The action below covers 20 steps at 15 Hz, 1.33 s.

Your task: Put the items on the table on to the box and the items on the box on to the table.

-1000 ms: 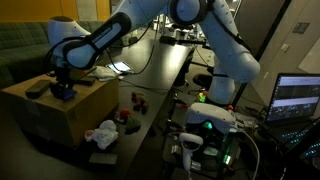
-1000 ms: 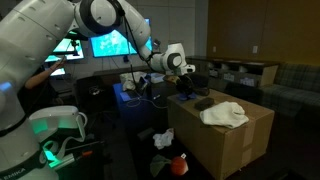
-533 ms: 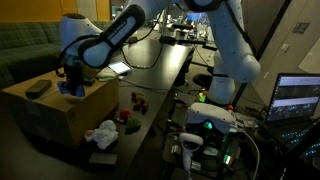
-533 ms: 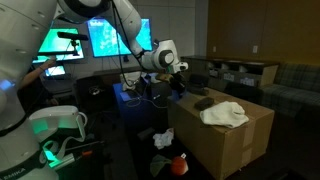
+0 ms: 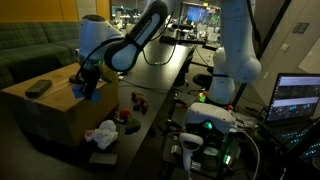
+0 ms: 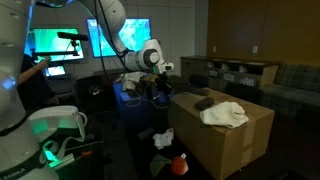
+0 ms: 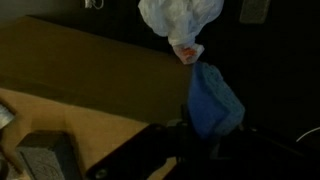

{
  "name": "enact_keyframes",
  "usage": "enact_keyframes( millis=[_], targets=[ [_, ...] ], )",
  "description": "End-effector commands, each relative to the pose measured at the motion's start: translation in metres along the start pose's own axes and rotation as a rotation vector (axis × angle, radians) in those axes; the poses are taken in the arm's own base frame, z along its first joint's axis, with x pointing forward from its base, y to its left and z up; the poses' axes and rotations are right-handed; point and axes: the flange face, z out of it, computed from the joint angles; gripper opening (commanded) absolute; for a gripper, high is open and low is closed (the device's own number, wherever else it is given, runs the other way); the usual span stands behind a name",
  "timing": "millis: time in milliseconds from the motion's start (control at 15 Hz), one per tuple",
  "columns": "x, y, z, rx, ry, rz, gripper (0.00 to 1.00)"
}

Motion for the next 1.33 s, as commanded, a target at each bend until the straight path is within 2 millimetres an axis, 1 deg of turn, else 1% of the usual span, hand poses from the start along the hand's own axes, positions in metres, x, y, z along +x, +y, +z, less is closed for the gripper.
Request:
enact_keyframes(
  millis=[0,267,400,533,667,800,1067,1267],
  targets=[
    [-0.039,-0.023,-0.022,0.004,0.009,0.011,0.09],
    [-0.076,-0.057,-0.014,0.033,-0.042,0.017,0.09],
    [-0.094,-0.072,-0.004,0.050,-0.077,0.008,0.09],
    [-0.111,-0.083,0.012,0.062,-0.104,0.000,0.09],
    [-0.125,-0.089,0.028,0.070,-0.129,-0.009,0.09],
    [-0.136,-0.091,0.048,0.076,-0.144,-0.014,0.09],
    [-0.144,-0.092,0.092,0.106,-0.169,-0.016,0.09],
    [-0.146,-0.089,0.124,0.121,-0.174,-0.012,0.09]
  ],
)
